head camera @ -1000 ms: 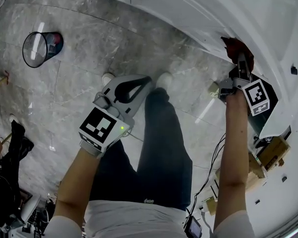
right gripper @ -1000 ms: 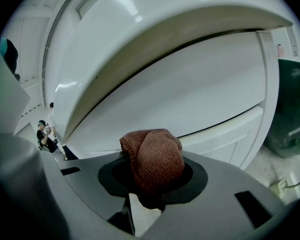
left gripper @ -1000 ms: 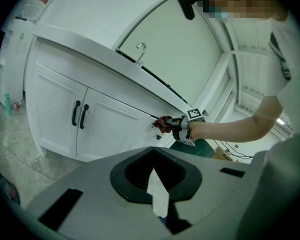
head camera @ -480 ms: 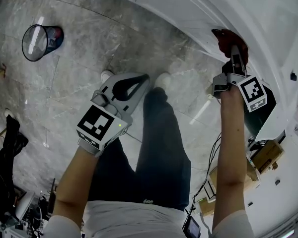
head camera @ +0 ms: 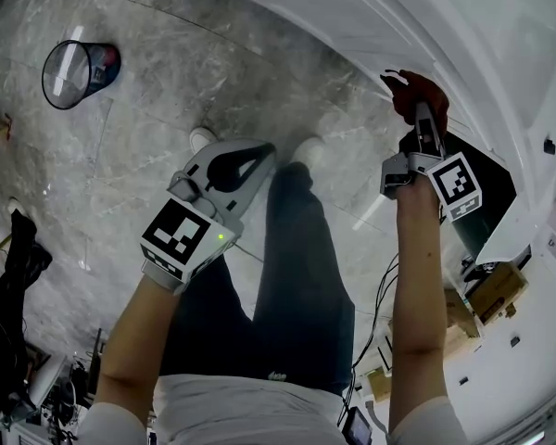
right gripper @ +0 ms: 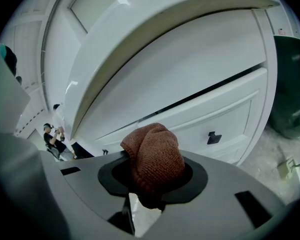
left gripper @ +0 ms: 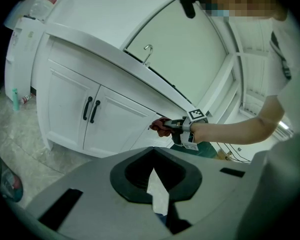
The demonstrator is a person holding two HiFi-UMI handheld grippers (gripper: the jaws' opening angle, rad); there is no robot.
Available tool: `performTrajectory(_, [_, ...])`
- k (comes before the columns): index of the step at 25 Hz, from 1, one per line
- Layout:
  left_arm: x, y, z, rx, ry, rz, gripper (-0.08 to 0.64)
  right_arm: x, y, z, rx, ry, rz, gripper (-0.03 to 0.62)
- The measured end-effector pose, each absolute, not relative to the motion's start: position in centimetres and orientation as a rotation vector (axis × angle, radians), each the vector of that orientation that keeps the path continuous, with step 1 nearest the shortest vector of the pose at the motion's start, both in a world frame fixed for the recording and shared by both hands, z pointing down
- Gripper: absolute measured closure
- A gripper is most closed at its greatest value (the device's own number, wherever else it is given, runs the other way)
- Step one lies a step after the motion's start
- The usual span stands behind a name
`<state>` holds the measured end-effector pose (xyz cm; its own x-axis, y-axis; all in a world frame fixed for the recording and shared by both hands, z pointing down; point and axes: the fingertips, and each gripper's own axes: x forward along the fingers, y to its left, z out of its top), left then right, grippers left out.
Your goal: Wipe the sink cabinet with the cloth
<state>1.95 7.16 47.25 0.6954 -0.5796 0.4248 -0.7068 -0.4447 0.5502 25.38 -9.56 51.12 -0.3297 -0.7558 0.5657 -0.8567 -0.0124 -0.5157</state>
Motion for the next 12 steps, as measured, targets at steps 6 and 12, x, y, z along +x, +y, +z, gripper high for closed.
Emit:
performTrajectory(6, [1.5, 7.1, 47.8, 2.12, -1.012, 0.208, 0.549, 26.2, -13.0, 51.2, 1.817, -2.118, 1.35, 0.462])
performTrajectory(12, [2.3, 7.0, 48.6, 2.09, -1.048, 0.197, 0.549, 26.0, -14.1, 52.9, 1.774, -2.097, 1.365, 0.462])
